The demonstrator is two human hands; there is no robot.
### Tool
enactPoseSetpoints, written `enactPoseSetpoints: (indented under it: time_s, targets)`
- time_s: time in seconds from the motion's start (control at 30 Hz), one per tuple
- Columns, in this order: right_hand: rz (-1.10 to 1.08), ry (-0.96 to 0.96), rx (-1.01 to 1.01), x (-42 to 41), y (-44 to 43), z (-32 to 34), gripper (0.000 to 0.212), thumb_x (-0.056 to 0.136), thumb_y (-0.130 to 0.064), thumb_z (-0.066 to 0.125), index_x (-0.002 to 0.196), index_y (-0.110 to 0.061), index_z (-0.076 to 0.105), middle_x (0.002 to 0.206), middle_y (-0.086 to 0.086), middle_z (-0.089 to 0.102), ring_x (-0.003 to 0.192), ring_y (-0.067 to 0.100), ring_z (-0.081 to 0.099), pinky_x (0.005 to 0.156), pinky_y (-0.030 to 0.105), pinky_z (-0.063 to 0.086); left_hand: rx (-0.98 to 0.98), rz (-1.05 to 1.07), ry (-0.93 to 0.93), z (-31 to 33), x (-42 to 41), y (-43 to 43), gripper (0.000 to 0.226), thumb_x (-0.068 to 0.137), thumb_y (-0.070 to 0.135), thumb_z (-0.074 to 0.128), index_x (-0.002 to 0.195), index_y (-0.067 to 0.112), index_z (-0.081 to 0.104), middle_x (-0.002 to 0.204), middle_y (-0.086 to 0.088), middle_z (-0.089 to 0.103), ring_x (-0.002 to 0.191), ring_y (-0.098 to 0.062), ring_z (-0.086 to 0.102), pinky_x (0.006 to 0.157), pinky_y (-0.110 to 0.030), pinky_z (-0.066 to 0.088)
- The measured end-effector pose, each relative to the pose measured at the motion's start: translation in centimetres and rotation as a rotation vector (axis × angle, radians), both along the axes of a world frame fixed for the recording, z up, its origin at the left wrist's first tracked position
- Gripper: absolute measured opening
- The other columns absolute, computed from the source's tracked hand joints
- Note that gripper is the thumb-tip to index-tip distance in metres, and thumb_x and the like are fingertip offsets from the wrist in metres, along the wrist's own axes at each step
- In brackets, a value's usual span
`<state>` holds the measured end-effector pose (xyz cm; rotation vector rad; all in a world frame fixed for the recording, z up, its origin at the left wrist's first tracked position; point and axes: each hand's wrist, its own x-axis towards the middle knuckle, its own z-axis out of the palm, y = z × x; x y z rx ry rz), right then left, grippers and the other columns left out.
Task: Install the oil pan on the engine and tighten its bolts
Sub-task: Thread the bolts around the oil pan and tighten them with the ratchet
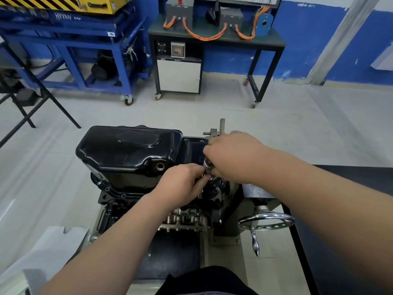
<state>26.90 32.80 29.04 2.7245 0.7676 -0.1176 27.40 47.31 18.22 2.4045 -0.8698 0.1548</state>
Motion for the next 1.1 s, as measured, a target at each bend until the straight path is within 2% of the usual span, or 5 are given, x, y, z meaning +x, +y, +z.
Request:
enactPoseSetpoints:
  time_s: [0.27,0.47,0.63,0.87,1.1]
  targets:
    - [-0.195,-0.03,0.021,-1.3,0.6,-0.7,0.051,0.091,-0.056,0.034,0.057,-0.02,0.042,0.061,-0.002,0.041,0.051,0.017,0.04,0.051,0.027,0.031,0.104,0.147,0.008,-0.3,-0.3,-0.9,0.023,0.085,0.034,0.045,0.075,0.017,0.056,0.077,0.001,0.061,0.071,-0.026,0.059,0.054,-0.027,0.031]
    - [0.178,0.017,0.037,-0.7,-1.0,-0.6,0.017,0.09,-0.033,0.052,0.102,-0.021,0.056,0.092,-0.003,0.045,0.088,0.021,0.058,0.078,0.037,0.045,0.182,0.008,0.021,0.3,-0.7,-0.4,0.027,0.093,0.038,0.045,0.085,0.014,0.056,0.076,-0.001,0.061,0.071,-0.028,0.059,0.054,-0.033,0.04]
    - [-0.172,-0.062,0.056,-1.3,-0.6,-1.3,0.05,0.091,-0.059,0.033,0.061,-0.02,0.045,0.062,-0.001,0.041,0.051,0.018,0.035,0.046,0.026,0.025,0.251,0.22,0.079,1.0,-1.0,-1.8,0.031,0.089,0.041,0.045,0.078,0.015,0.057,0.079,0.002,0.062,0.075,-0.026,0.061,0.057,-0.029,0.039]
    - [0.214,-0.021,0.036,-0.5,-2.0,-0.3,0.021,0.089,-0.029,0.053,0.108,-0.019,0.055,0.104,-0.001,0.053,0.092,0.022,0.057,0.062,0.027,0.03,0.381,0.064,0.041,1.1,-0.3,-1.6,0.027,0.093,0.037,0.041,0.084,0.014,0.052,0.076,-0.001,0.059,0.072,-0.026,0.06,0.054,-0.029,0.035]
    - [-0.229,-0.099,0.101,-1.0,0.6,-1.3,0.051,0.092,-0.053,0.037,0.055,-0.019,0.035,0.059,-0.001,0.039,0.05,0.019,0.039,0.046,0.026,0.026,0.348,0.069,-0.013,0.7,1.3,-0.8,0.037,0.088,0.045,0.036,0.079,0.02,0.061,0.071,-0.001,0.06,0.066,-0.025,0.057,0.056,-0.028,0.04]
